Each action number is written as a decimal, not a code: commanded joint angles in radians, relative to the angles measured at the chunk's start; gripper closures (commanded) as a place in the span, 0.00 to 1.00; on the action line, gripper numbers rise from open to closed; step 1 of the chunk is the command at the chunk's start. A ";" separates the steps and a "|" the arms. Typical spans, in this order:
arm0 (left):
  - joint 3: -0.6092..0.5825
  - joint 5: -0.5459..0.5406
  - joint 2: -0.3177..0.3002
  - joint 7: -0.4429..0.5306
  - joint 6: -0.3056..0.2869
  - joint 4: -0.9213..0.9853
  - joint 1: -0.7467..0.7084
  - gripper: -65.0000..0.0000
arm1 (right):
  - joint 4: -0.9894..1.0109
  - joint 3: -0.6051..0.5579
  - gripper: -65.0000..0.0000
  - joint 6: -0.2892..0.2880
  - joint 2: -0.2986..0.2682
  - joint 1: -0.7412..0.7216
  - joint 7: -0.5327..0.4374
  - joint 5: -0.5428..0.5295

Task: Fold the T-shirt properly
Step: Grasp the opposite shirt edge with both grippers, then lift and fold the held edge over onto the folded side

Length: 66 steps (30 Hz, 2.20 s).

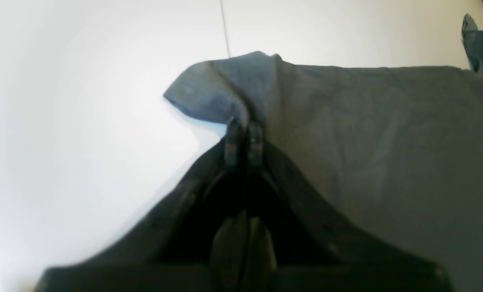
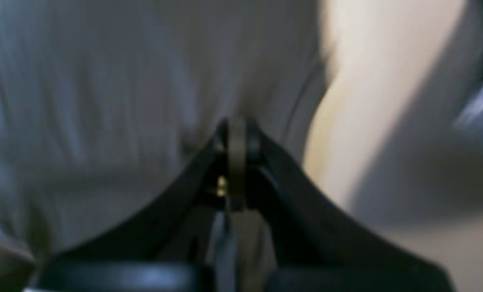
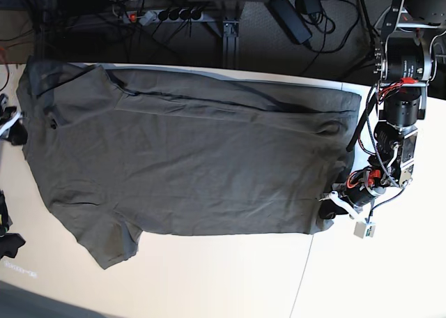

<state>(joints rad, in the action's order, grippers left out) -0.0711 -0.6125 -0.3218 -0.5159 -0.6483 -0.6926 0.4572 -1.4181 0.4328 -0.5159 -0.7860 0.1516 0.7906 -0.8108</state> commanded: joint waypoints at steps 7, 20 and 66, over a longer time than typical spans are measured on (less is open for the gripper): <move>-0.003 0.026 -0.005 -0.062 -0.048 -0.002 0.011 1.00 | 0.241 0.012 0.94 -0.060 -0.025 -0.356 -0.137 0.121; -0.003 -0.018 -0.005 -0.081 -0.050 -0.002 0.005 1.00 | 1.144 0.012 0.47 -0.056 0.068 -0.822 -0.306 0.223; -0.003 -0.322 -0.083 -0.309 -0.050 -0.198 -0.002 1.00 | 0.743 -0.359 1.00 -0.058 0.179 -0.794 -0.288 0.430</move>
<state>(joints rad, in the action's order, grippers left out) -0.0784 -0.9150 -0.3912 -0.8402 -0.6781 -0.8734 0.4286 -0.6598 0.0689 -0.5156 -0.5858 -0.6155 0.5186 -0.3717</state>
